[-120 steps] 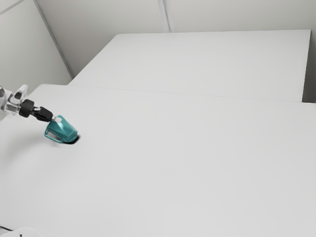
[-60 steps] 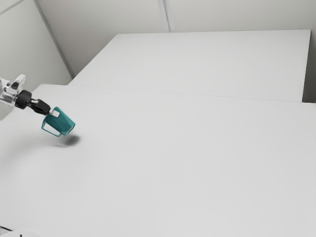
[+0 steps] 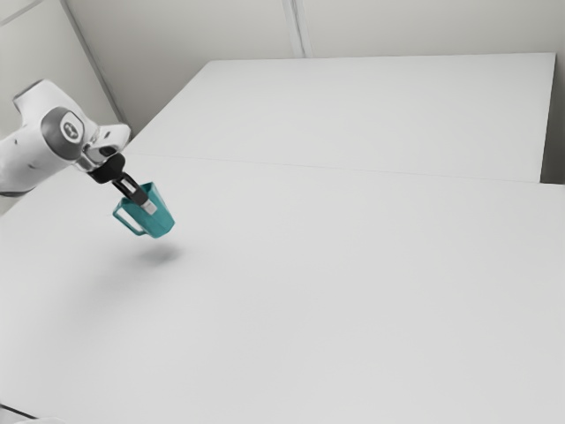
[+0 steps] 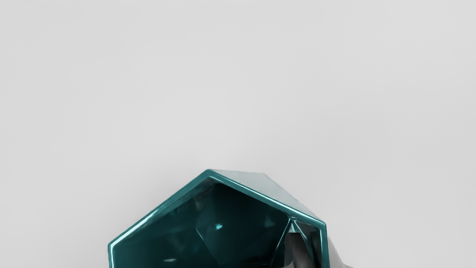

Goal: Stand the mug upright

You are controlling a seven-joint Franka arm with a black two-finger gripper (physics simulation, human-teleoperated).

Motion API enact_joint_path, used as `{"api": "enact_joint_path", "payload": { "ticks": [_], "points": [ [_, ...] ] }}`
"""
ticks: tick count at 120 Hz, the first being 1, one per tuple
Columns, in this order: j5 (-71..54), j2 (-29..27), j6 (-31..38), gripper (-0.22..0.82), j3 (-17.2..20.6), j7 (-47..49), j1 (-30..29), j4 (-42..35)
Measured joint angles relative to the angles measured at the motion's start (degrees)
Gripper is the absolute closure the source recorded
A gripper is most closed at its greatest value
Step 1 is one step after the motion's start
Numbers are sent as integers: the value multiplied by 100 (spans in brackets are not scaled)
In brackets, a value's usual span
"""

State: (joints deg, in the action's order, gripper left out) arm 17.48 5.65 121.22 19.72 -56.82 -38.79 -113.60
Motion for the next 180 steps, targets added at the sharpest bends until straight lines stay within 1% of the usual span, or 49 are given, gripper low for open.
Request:
{"api": "enact_joint_path", "payload": {
  "ticks": [23, 42, 61, 78, 95, 103, 124, 138, 150, 171, 175, 180],
  "points": [
    [-635, -359, 490, 78, 833, 819, 45, -510],
    [-772, -492, 796, 78, 1342, 1518, 162, -870],
    [-1107, -506, 917, 78, 1781, 2282, 320, -933],
    [-1252, -576, 1049, 78, 1916, 2883, 658, -1205],
    [-1289, -767, 1235, 78, 2068, 3362, 773, -1578],
    [-1296, -767, 1355, 78, 2084, 3551, 592, -1668],
    [-1308, -734, 1703, 78, 2154, 3954, -221, -1917],
    [-1311, -719, 1882, 78, 2187, 4166, -420, -1976],
    [-1314, -713, 1994, 78, 2232, 4319, -359, -2005],
    [-1320, -670, 2121, 78, 2259, 4533, 65, -2065],
    [-1317, -662, 2135, 75, 2258, 4564, 150, -2068],
    [-1307, -655, 2149, 68, 2252, 4596, 252, -2078]
  ]
}}
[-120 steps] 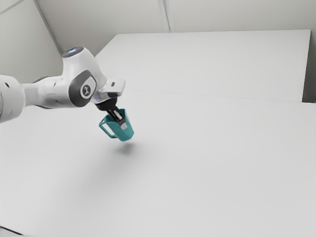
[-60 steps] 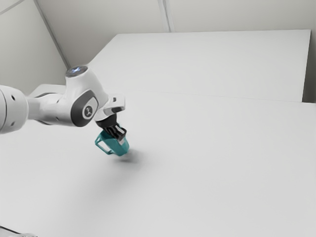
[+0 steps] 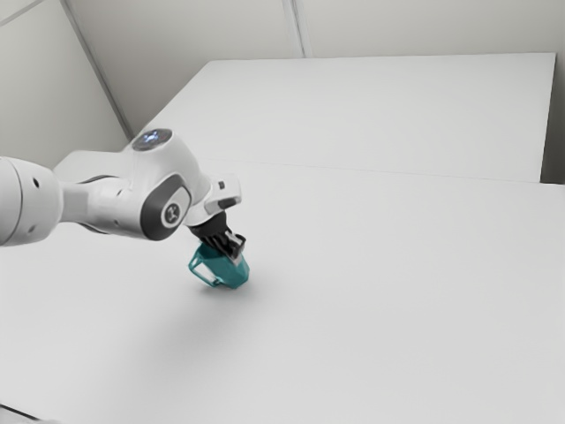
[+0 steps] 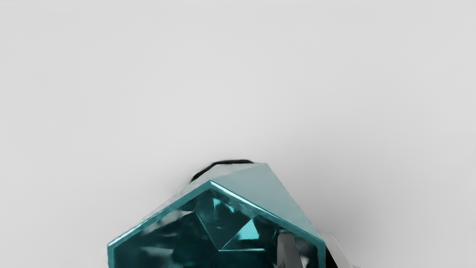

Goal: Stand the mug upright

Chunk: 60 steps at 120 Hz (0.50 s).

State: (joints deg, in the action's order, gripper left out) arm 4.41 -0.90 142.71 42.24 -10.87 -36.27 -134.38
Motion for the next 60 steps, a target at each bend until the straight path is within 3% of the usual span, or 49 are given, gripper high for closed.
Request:
{"api": "enact_joint_path", "payload": {
  "ticks": [15, 26, 40, 60],
  "points": [
    [15, 26, 27, 40, -5, 82, 233, -10],
    [20, 7, 37, 26, -3, 131, 342, -11],
    [22, -119, 15, 15, 8, 181, 320, -4],
    [24, -591, -383, 7, 17, 228, -228, 172]
  ]
}}
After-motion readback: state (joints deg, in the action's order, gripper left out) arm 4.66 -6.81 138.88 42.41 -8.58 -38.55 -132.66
